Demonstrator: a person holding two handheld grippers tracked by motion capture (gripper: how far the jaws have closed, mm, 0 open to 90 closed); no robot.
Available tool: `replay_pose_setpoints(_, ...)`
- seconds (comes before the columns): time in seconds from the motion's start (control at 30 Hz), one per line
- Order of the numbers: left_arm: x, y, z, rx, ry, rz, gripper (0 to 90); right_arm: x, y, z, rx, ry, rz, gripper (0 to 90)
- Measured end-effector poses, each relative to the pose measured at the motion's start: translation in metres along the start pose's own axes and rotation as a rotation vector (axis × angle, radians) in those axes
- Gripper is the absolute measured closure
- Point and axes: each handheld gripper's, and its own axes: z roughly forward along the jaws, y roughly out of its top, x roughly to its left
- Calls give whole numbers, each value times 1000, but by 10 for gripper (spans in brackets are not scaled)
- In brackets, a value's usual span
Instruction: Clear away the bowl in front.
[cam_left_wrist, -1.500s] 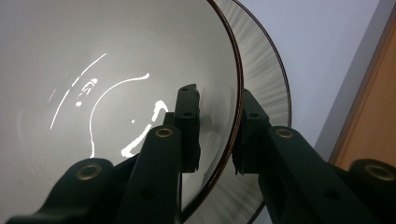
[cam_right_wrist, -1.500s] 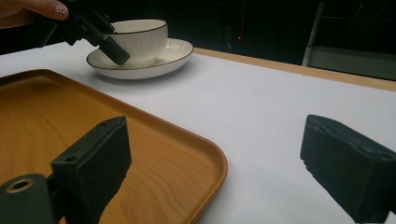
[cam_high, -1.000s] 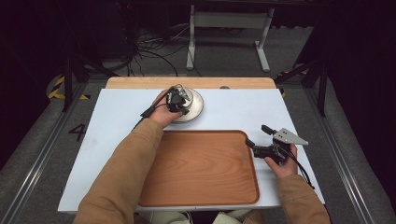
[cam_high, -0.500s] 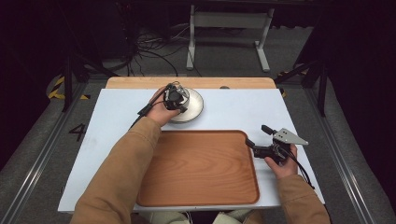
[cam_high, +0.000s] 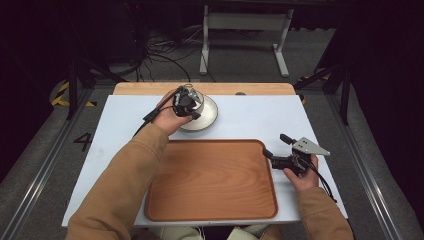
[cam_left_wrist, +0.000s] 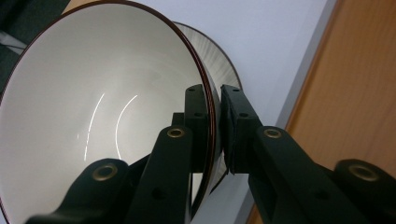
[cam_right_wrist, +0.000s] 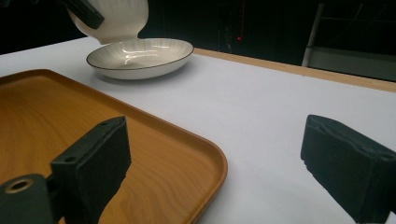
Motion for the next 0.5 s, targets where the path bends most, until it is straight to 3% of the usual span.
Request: replay_pose_setpoints(0.5,-33,9,-37,-36,-53,65,820,0,0,0,0,-1,2,85)
